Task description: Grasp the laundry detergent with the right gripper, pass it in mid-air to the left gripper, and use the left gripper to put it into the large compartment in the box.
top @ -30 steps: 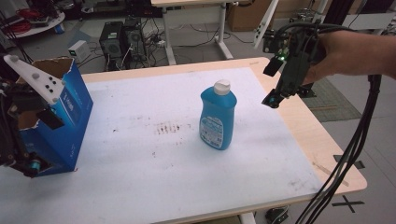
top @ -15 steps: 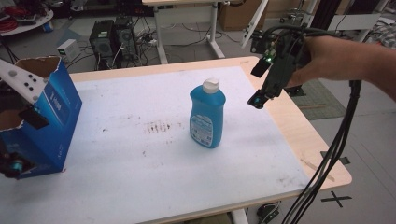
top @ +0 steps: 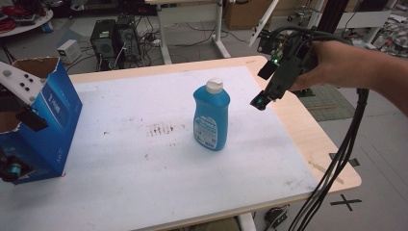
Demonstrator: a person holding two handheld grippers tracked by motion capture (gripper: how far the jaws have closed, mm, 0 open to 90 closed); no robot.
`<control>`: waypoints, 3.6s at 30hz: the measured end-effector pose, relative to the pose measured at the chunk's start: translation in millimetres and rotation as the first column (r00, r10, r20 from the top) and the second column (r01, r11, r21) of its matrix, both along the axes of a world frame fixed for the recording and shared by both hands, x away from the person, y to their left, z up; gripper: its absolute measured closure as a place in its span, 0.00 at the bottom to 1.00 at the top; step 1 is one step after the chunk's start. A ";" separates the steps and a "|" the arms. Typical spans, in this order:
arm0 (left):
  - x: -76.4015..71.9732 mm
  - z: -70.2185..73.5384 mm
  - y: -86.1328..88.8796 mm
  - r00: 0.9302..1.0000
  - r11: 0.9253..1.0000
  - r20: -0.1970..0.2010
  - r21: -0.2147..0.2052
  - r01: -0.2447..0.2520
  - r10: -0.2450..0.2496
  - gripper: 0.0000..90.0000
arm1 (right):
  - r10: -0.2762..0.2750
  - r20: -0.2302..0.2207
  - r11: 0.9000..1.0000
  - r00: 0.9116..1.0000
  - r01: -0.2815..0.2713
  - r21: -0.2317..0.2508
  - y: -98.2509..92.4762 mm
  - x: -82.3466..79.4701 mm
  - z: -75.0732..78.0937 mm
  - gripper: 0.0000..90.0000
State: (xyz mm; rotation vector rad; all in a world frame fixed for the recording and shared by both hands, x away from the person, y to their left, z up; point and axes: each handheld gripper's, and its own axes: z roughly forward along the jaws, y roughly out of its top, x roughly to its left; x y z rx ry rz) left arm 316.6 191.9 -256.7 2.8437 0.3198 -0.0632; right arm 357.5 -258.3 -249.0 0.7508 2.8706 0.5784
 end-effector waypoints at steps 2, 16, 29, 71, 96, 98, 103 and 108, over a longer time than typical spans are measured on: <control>-0.1 0.0 -0.2 1.000 1.000 0.001 -0.001 0.001 -0.001 0.02 | -0.017 0.003 1.000 1.000 0.017 0.021 0.3 -1.3 -1.0 0.01; 2.5 3.2 -5.0 1.000 1.000 0.029 -0.013 0.008 -0.008 0.02 | -0.085 -0.018 0.982 0.996 0.087 0.170 8.5 -11.0 -28.5 0.01; 6.2 0.5 -15.7 0.999 0.999 0.035 -0.024 0.027 -0.026 0.02 | -0.174 0.041 0.950 0.984 0.157 0.269 5.6 -15.5 -50.6 0.01; 12.1 1.0 -18.8 0.999 0.999 0.039 -0.034 0.027 -0.025 0.02 | -0.314 0.136 0.848 0.940 0.213 0.486 29.3 -20.6 -130.0 0.01; 15.4 -1.3 -17.1 0.999 0.999 0.031 -0.028 0.023 -0.022 0.02 | -0.309 0.155 0.806 0.938 0.172 0.566 34.9 -7.1 -153.8 0.28; 15.7 -1.7 -16.8 0.999 0.999 0.033 -0.032 0.021 -0.020 0.02 | -0.307 0.151 0.807 0.940 0.173 0.565 36.0 -5.4 -155.9 0.28; 16.3 -1.4 -17.0 0.999 0.999 0.031 -0.034 0.020 -0.019 0.02 | -0.312 0.172 0.806 0.934 0.164 0.569 38.6 -3.2 -159.5 0.33; 17.5 -1.9 -17.5 0.999 0.999 0.027 -0.029 0.023 -0.022 0.02 | -0.308 0.190 0.801 0.932 0.147 0.581 39.5 -3.4 -160.4 0.42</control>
